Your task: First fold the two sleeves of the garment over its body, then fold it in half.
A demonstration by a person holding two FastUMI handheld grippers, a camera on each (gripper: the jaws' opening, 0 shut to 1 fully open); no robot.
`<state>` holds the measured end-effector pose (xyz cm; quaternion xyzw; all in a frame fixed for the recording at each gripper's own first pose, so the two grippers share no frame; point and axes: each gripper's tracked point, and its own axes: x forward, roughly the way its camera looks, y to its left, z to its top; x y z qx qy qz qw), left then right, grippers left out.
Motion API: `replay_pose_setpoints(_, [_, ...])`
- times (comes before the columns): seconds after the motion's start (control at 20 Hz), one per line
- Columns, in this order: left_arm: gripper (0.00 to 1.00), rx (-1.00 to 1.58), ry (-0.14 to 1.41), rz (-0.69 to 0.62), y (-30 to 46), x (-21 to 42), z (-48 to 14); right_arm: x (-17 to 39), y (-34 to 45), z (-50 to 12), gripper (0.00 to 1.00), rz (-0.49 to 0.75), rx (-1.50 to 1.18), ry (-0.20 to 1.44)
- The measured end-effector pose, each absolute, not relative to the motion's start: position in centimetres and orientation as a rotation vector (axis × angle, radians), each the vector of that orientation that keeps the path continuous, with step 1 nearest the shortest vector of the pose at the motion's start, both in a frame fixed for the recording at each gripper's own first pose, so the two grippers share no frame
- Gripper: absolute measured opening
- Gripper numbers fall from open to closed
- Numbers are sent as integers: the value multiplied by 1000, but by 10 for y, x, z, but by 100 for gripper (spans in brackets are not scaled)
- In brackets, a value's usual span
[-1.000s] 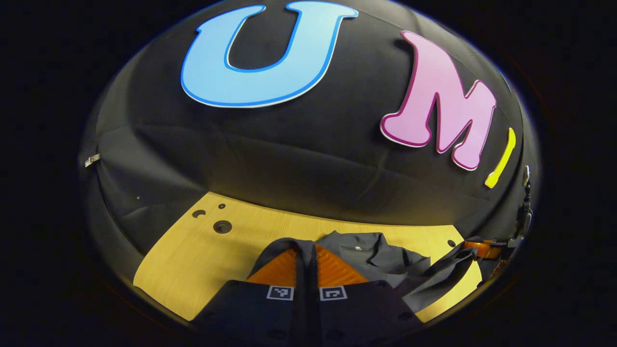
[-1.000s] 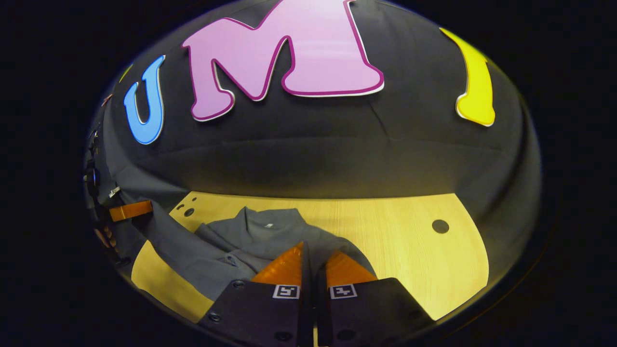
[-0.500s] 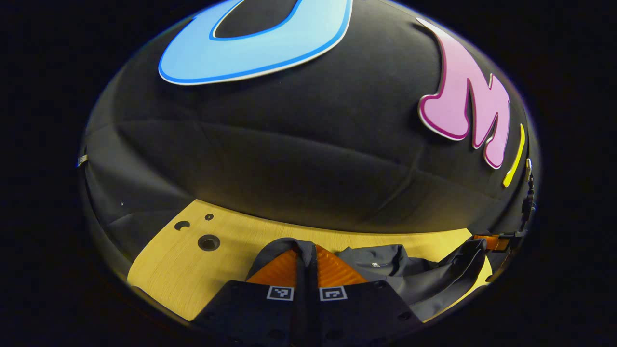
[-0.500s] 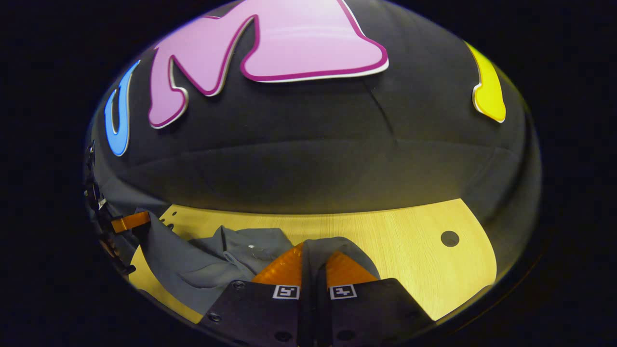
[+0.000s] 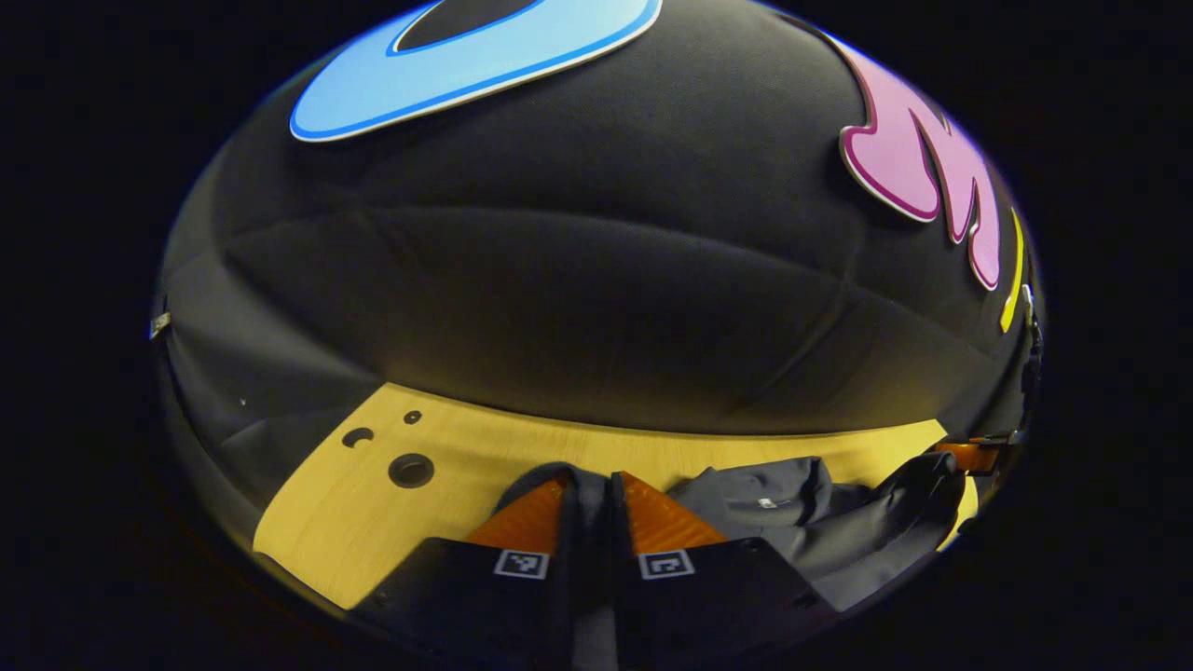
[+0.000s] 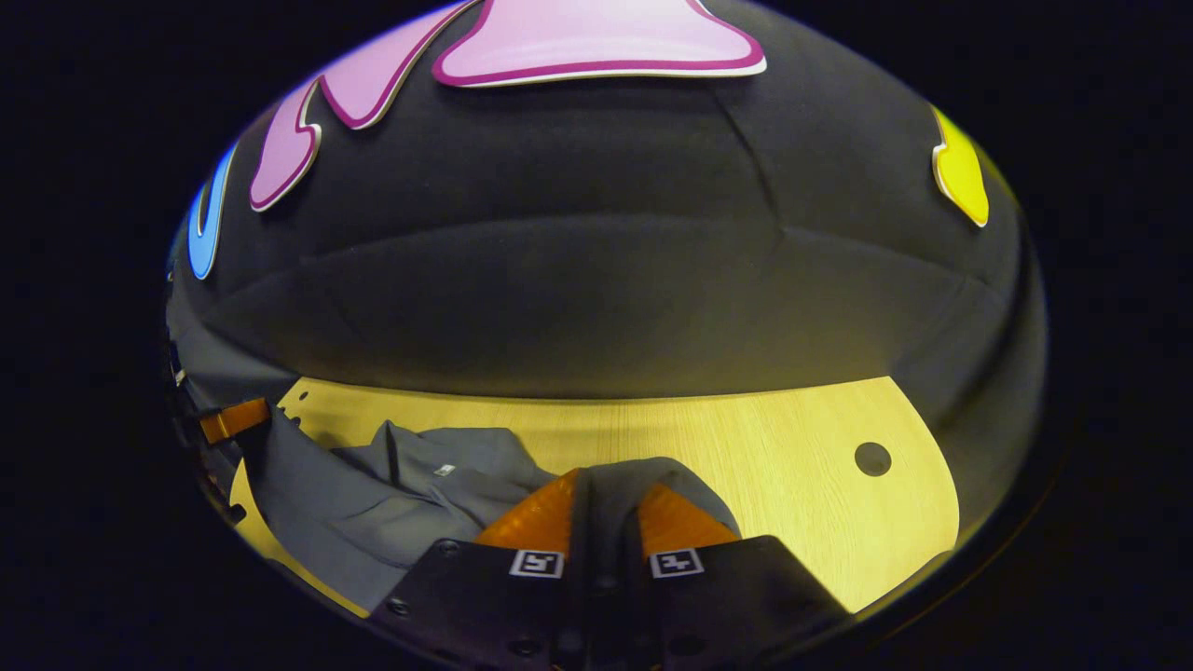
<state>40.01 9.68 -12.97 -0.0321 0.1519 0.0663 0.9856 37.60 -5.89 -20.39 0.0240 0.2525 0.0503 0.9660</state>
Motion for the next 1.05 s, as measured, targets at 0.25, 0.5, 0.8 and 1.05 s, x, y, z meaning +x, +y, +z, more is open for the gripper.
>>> replay_pose_setpoints(0.25, [72,-23,263,168,107,380,-98,368,-76,-181,91,38,73,499])
replay_pose_setpoints(0.5, [94,-29,179,171,103,334,-54,340,-82,-125,99,25,34,369])
replay_pose_setpoints(0.8, [96,31,63,186,97,250,-1,271,-68,-67,99,46,49,248])
replay_pose_setpoints(1.05, [96,9,-6,176,83,169,27,199,-56,-44,99,71,25,208])
